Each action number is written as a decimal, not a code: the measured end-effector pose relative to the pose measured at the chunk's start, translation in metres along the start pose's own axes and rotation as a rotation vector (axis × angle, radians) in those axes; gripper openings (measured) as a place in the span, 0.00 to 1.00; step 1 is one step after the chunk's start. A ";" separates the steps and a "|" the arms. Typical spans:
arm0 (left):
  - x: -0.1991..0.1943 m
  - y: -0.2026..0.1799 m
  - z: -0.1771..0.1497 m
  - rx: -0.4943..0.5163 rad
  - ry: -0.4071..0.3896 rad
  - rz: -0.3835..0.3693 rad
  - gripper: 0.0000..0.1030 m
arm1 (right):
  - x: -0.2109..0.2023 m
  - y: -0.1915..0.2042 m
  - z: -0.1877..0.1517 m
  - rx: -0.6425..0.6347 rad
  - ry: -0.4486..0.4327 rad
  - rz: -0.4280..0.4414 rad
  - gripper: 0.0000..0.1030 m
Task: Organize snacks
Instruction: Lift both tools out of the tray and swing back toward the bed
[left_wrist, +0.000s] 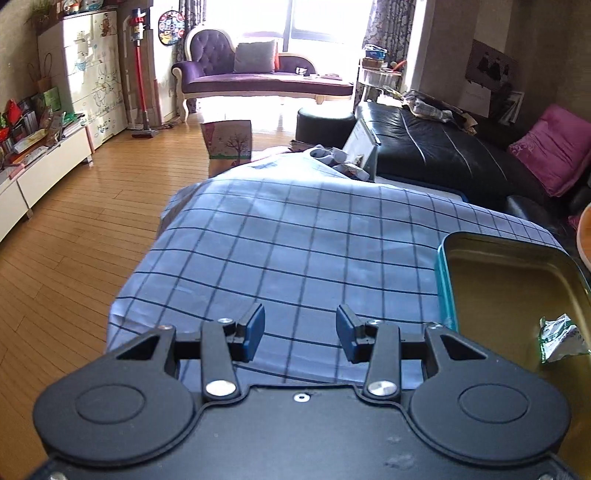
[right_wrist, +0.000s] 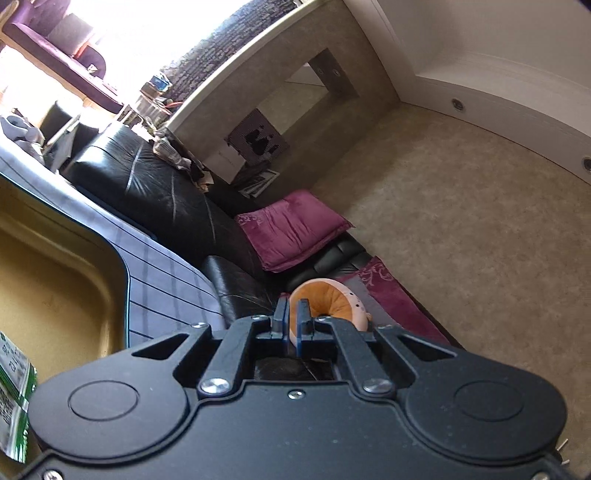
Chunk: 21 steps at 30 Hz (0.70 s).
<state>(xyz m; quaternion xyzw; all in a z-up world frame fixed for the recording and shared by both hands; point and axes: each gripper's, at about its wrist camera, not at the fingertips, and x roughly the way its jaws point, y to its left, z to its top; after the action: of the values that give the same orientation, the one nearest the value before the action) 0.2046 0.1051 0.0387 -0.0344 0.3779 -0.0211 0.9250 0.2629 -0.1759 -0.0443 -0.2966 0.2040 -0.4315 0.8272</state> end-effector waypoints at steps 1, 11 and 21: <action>0.002 -0.010 0.000 0.015 0.005 -0.015 0.42 | 0.008 -0.010 -0.006 0.007 0.010 -0.017 0.03; 0.027 -0.101 -0.014 0.122 0.078 -0.122 0.42 | 0.065 -0.061 -0.057 -0.027 0.053 -0.181 0.03; 0.056 -0.130 -0.026 0.215 0.124 -0.080 0.43 | 0.077 -0.029 -0.091 -0.071 -0.026 -0.177 0.03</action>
<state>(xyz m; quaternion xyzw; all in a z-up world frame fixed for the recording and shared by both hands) 0.2245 -0.0296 -0.0084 0.0515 0.4281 -0.1005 0.8966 0.2339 -0.2819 -0.0989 -0.3482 0.1816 -0.4914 0.7774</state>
